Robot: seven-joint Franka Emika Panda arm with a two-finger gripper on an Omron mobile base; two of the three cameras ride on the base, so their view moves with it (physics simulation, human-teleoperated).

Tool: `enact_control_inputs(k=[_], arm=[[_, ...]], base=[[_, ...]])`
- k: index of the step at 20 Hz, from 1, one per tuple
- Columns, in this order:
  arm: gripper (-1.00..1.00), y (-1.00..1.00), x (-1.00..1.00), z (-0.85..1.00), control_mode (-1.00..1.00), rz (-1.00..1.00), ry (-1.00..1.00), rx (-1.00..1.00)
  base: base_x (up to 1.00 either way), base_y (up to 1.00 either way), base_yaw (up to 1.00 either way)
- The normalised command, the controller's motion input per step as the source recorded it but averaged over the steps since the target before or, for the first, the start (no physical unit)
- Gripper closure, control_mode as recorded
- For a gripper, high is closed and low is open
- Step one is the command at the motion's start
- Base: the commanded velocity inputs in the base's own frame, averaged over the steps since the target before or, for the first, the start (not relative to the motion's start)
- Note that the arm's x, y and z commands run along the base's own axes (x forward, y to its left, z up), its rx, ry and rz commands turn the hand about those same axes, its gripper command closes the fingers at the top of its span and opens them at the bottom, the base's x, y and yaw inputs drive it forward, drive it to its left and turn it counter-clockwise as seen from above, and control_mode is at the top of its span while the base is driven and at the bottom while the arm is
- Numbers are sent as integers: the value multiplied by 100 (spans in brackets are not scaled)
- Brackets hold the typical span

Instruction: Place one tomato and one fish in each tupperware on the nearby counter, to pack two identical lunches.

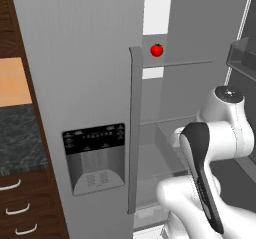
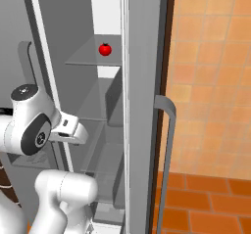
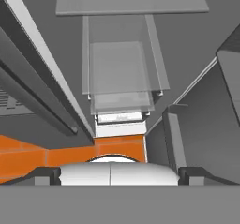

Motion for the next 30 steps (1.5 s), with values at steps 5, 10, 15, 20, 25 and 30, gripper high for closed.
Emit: enact_control_inputs(k=[5,10,15,20,25,30], arm=[[-100,0,41,0,-100,0,-7,0],[-100,0,29,29,-100,0,-42,2],[-100,0,1,75,-100,1,-39,1],[-100,0,4,64,-100,0,-30,0],[-100,0,16,55,-100,0,-25,0],[-100,0,21,69,-100,0,0,0]], base=[[0,0,0],[0,0,0],[0,0,0],[0,0,0],[0,0,0],[0,0,0]])
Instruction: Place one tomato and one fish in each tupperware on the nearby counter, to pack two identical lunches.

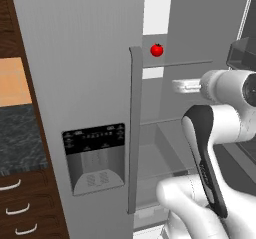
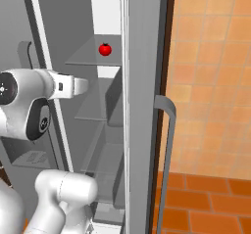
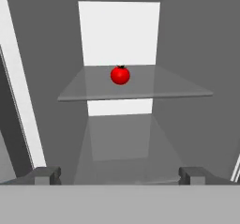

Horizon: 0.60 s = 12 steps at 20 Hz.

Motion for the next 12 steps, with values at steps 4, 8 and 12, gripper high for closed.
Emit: enact_control_inputs(k=[4,8,12], arm=[[-100,0,26,56,-100,0,5,0],[-100,0,43,5,-100,0,9,0],[-100,-2,60,0,-100,1,15,0]], base=[[0,0,0],[0,0,0],[0,0,0]])
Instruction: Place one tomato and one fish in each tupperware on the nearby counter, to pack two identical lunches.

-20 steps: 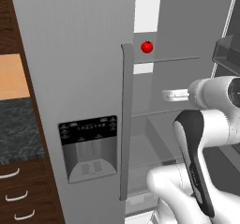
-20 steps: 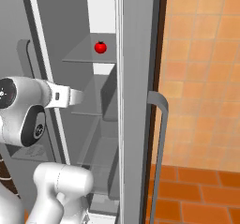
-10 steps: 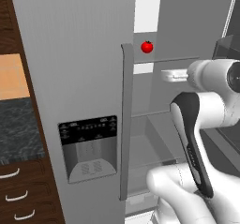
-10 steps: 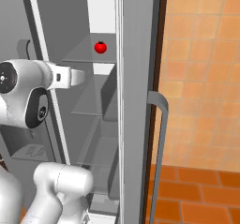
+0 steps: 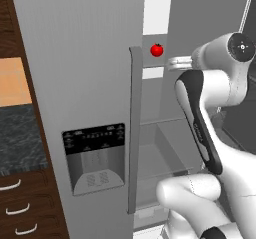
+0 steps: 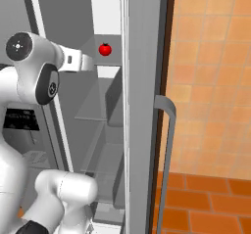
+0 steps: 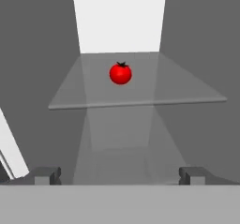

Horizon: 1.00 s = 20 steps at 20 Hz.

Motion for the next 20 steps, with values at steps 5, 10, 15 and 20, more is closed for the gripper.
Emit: enact_control_inputs(k=[5,10,15,20], arm=[[-100,-11,71,0,-100,8,15,0],[-100,-2,67,-2,-100,8,10,0],[-100,0,70,-11,-100,1,0,0],[-100,-2,77,-13,-100,0,0,0]], base=[[0,0,0],[0,0,0],[0,0,0],[0,0,0]])
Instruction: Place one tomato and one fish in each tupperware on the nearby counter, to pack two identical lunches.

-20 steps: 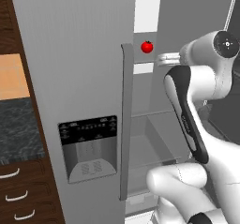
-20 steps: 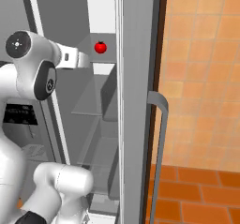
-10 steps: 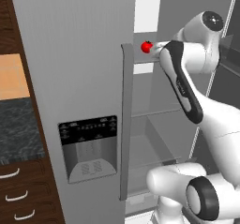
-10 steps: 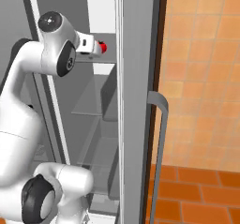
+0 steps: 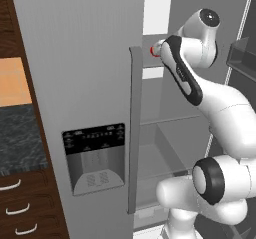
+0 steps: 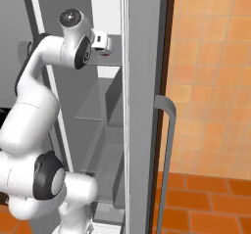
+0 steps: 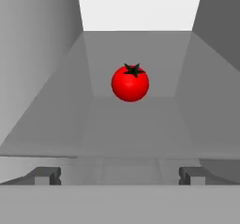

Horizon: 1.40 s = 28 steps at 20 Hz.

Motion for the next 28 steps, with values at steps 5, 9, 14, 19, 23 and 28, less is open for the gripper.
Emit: enact_control_inputs(k=[5,9,14,19,23,28], arm=[[-100,-7,74,-12,-100,1,1,0],[-100,-8,65,-15,-100,2,2,0],[-100,-4,64,-15,-100,3,1,0],[-100,0,66,-17,-100,1,0,0],[100,0,39,-28,-100,0,1,0],[100,0,0,-58,-100,0,6,-5]], base=[[0,0,0],[0,0,0],[0,0,0],[0,0,0],[0,0,0],[0,0,0]])
